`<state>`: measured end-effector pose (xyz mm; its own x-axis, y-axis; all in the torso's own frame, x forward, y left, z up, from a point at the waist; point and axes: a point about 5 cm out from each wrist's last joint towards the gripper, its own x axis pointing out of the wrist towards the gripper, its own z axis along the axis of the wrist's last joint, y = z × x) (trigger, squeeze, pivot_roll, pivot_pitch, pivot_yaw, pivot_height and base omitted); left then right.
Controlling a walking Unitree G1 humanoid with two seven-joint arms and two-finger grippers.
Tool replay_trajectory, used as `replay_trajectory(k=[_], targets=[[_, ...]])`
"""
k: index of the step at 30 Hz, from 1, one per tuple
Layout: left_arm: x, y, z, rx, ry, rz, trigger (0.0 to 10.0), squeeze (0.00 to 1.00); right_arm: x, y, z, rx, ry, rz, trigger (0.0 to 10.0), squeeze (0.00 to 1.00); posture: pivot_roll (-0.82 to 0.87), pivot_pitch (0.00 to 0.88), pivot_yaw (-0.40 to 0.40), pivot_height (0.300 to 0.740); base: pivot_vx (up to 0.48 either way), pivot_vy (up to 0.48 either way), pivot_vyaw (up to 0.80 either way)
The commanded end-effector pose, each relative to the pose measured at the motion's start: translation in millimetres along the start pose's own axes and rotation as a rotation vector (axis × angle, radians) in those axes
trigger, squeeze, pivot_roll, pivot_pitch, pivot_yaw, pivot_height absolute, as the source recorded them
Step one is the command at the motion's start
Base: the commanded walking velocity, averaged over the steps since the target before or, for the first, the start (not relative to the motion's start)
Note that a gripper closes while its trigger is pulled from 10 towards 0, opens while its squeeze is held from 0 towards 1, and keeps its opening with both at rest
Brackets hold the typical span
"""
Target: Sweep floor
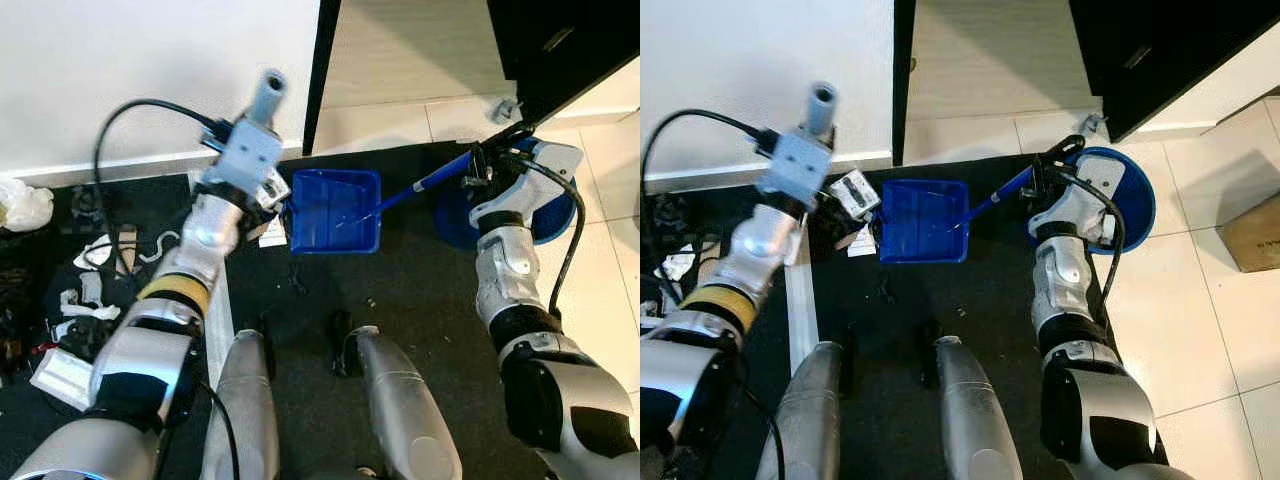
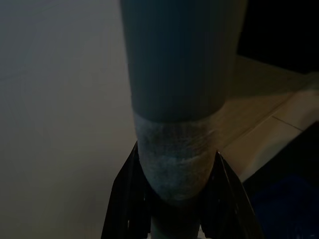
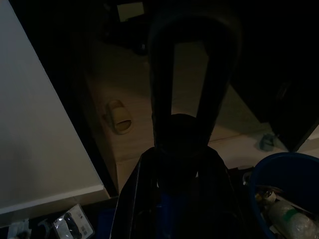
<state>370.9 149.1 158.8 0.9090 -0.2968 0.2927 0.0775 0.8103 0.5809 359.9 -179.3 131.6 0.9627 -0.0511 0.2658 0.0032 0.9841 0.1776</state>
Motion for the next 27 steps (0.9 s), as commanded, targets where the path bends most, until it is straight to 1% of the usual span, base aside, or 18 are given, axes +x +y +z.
replay_trajectory(k=[1,3,4,6,7,9,10,11,12,14,15,16,17,18,21,25,26,27], targets=[[-0.3,-15.3,1,-0.006,0.0,-0.03,10.0,0.0,-22.4,-6.3,-30,-0.002,0.147,-0.02,10.0,0.0,-0.03,0.475,-0.13,0.74,0.0,0.0,0.0],[2.6,-21.4,4,-0.036,0.012,-0.032,10.0,0.0,-22.6,-5.9,-31,-0.002,0.149,-0.022,10.0,0.0,-0.03,0.478,-0.13,0.74,0.0,0.0,0.0],[2.6,-21.4,4,-0.036,0.012,-0.032,10.0,0.0,-22.6,-5.9,-31,-0.002,0.149,-0.022,10.0,0.0,-0.03,0.478,-0.13,0.74,0.0,0.0,0.0],[8.3,-28.5,9,-0.092,0.02,-0.018,10.0,0.0,-22.4,-5.3,-31,0.0,0.154,-0.026,10.0,0.0,-0.03,0.48,-0.13,0.74,0.0,0.0,0.0],[16.6,-34.1,20,-0.149,0.004,0.011,10.0,0.0,-21.9,-4.4,-31,0.002,0.156,-0.03,10.0,0.0,-0.02,0.48,-0.13,0.74,0.0,0.0,0.0],[24.8,-37.1,31,-0.21,-0.017,0.043,10.0,0.0,-21.3,-4.0,-31,0.002,0.156,-0.034,10.0,0.0,-0.02,0.477,-0.132,0.74,0.0,0.0,0.0],[28.3,-39.0,37,-0.236,-0.031,0.055,10.0,0.0,-21.2,-3.9,-31,0.002,0.157,-0.036,10.0,0.0,-0.02,0.475,-0.132,0.74,0.0,0.0,0.0],[28.3,-39.0,37,-0.236,-0.031,0.055,10.0,0.0,-21.2,-3.9,-31,0.002,0.157,-0.036,10.0,0.0,-0.02,0.475,-0.132,0.74,0.0,0.0,0.0],[35.0,-41.6,48,-0.286,-0.06,0.08,10.0,0.0,-20.8,-3.5,-31,0.002,0.156,-0.039,10.0,0.0,-0.02,0.473,-0.131,0.74,0.0,0.0,0.0],[39.5,-43.0,56,-0.317,-0.083,0.094,10.0,0.0,-20.7,-3.1,-31,0.002,0.154,-0.041,10.0,0.0,-0.02,0.472,-0.131,0.74,0.0,0.0,0.0],[43.0,-42.7,62,-0.345,-0.096,0.113,10.0,0.0,-20.7,-3.0,-31,0.002,0.153,-0.042,10.0,0.0,-0.02,0.473,-0.131,0.74,0.0,0.0,0.0],[43.0,-42.7,62,-0.345,-0.096,0.113,10.0,0.0,-20.7,-3.0,-31,0.002,0.153,-0.042,10.0,0.0,-0.02,0.473,-0.131,0.74,0.0,0.0,0.0],[46.2,-42.1,68,-0.368,-0.111,0.13,10.0,0.0,-20.7,-2.8,-31,0.002,0.152,-0.042,10.0,0.0,-0.02,0.472,-0.13,0.74,0.0,0.0,0.0],[50.6,-40.2,76,-0.399,-0.132,0.156,10.0,0.0,-20.9,-2.7,-31,0.003,0.151,-0.044,10.0,0.0,-0.02,0.471,-0.129,0.74,0.0,0.0,0.0],[59.6,-32.1,94,-0.446,-0.197,0.21,10.0,0.0,-21.5,-3.1,-31,0.004,0.148,-0.046,10.0,0.0,-0.02,0.47,-0.129,0.74,0.0,0.0,0.0],[66.8,-17.3,108,-0.482,-0.267,0.255,10.0,0.0,-21.6,-4.2,-31,0.005,0.149,-0.049,10.0,0.0,-0.01,0.467,-0.129,0.74,0.0,0.0,0.0],[66.8,-17.3,108,-0.482,-0.267,0.255,10.0,0.0,-21.6,-4.2,-31,0.005,0.149,-0.049,10.0,0.0,-0.01,0.467,-0.129,0.74,0.0,0.0,0.0],[68.5,-12.7,112,-0.487,-0.284,0.263,10.0,0.0,-21.5,-4.4,-31,0.005,0.15,-0.049,10.0,0.0,-0.01,0.466,-0.128,0.74,0.0,0.0,0.0]])
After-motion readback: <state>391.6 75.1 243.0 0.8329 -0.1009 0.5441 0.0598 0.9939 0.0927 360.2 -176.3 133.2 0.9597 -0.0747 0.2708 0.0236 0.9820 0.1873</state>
